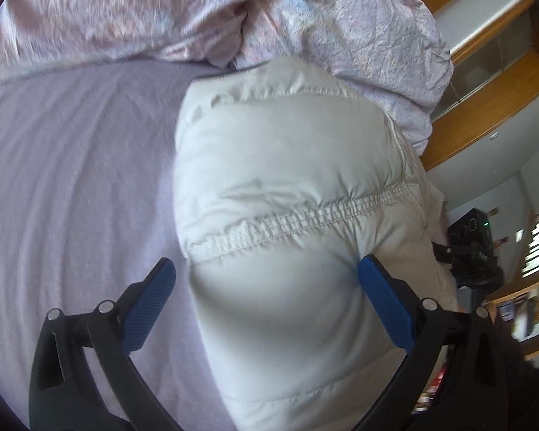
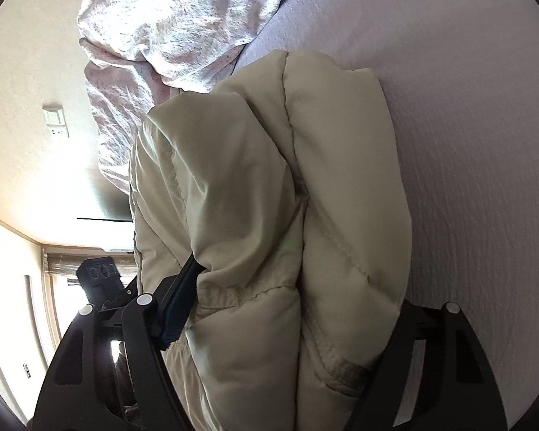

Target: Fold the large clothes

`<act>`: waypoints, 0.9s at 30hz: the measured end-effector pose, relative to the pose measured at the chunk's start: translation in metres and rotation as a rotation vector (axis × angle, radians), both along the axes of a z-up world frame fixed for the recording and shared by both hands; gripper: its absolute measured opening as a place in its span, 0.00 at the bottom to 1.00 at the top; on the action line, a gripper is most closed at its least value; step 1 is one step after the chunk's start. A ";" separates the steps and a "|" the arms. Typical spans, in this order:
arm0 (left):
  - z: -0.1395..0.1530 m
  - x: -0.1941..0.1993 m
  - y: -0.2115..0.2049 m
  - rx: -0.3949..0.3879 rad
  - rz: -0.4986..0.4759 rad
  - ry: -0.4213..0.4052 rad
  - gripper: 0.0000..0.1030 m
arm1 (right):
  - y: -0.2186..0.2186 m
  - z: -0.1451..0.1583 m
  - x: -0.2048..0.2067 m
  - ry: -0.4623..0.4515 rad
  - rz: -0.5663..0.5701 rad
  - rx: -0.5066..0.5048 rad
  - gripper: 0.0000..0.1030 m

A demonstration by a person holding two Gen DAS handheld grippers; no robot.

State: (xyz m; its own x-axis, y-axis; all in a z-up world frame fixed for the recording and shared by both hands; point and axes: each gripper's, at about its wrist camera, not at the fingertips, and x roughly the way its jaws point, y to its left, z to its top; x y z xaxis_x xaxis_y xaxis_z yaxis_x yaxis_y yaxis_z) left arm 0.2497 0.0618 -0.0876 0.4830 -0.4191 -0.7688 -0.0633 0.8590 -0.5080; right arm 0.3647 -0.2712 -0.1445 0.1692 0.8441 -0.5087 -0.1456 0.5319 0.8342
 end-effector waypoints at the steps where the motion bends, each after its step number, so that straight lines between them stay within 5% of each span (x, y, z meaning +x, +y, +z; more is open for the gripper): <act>1: -0.005 0.001 0.001 -0.033 0.001 0.008 0.98 | -0.001 -0.001 0.000 0.002 -0.002 0.003 0.73; 7: -0.023 0.005 0.008 -0.174 0.018 0.036 0.98 | -0.006 -0.004 -0.001 0.005 -0.005 0.017 0.73; 17: -0.002 0.018 0.019 -0.174 0.027 0.015 0.79 | 0.001 0.003 0.012 -0.032 0.029 0.066 0.61; 27: 0.028 0.049 0.066 -0.121 0.117 -0.038 0.76 | 0.045 0.020 0.048 -0.061 0.085 0.117 0.55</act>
